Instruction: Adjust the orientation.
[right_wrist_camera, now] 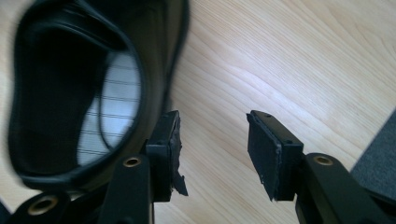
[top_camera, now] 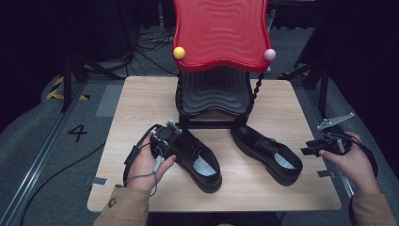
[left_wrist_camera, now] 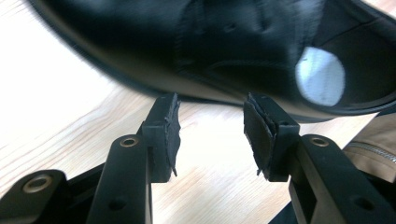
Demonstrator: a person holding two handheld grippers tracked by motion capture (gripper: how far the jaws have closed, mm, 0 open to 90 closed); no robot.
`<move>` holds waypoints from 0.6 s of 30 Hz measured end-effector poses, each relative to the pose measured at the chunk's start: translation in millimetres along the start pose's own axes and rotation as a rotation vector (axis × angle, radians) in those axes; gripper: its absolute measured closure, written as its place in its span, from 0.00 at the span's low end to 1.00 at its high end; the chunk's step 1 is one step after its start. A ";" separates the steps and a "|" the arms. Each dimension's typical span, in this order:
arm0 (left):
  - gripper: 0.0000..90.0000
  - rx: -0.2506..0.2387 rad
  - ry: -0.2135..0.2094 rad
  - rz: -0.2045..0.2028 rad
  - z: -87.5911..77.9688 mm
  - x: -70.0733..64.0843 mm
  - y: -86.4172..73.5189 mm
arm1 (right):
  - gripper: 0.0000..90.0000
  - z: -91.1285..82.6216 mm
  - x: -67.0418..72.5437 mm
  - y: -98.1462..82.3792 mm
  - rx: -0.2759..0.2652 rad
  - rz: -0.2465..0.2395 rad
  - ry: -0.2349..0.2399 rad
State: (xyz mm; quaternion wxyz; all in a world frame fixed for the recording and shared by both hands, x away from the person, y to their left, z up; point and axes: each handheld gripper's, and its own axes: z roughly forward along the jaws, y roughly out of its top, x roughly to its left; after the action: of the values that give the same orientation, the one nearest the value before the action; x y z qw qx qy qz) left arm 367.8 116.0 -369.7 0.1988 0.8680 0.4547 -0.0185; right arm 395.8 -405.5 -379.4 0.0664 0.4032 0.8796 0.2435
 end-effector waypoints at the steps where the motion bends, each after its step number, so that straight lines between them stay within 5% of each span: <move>1: 0.62 -0.003 0.001 -0.008 -1.5 5.1 -2.6 | 0.62 0.0 0.0 0.0 0.000 0.000 0.000; 9: 0.60 -0.012 -0.009 -0.057 -9.7 27.7 -19.4 | 0.65 -10.5 36.2 15.7 -0.021 -0.035 0.026; 18: 0.59 -0.028 -0.013 -0.095 -15.8 42.2 -30.3 | 0.63 4.4 76.9 30.9 0.010 -0.059 0.100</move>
State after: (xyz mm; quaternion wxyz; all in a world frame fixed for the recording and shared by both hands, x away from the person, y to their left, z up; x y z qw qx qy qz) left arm 366.0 170.1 -374.1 0.2128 0.8425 0.4942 -0.0272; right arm 366.9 -329.6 -362.2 0.0276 0.3649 0.8946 0.2566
